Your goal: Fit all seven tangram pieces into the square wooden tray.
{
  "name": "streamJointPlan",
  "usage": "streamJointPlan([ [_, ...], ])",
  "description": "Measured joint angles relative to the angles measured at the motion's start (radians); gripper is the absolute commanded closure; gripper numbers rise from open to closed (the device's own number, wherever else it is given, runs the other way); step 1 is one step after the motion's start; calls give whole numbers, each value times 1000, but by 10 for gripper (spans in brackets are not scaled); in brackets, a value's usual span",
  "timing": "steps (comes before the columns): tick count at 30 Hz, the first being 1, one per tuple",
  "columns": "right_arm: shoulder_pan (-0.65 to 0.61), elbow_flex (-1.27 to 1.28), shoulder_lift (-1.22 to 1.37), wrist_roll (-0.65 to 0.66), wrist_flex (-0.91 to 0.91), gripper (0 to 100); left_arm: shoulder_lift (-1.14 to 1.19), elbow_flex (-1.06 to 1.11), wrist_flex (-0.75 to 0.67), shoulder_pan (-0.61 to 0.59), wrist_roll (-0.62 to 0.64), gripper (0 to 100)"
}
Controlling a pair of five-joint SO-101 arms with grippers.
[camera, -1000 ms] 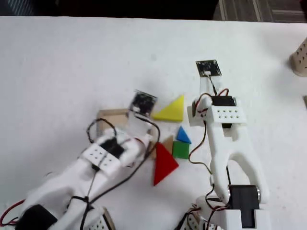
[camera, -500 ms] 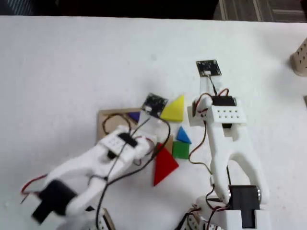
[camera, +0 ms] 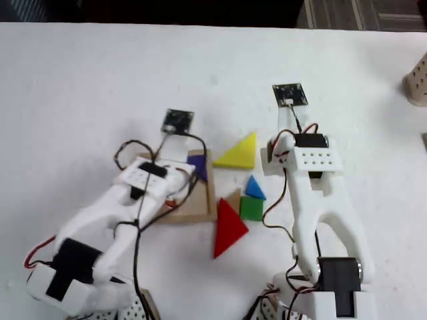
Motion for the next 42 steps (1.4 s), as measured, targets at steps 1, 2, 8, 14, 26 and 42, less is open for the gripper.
streamJointPlan([
  [1,0,0,0,0,0,978,0,0,5,-3,0,977],
  [2,0,0,0,0,0,978,0,0,8,-2,0,977],
  [8,0,0,0,0,0,978,-11,0,28,-2,0,977],
  [14,2,0,0,0,0,978,-158,38,81,-2,0,977],
  [26,2,0,0,0,0,978,-408,244,227,-2,-68,976],
  [42,0,0,0,0,0,978,-137,117,189,-6,-69,976],
])
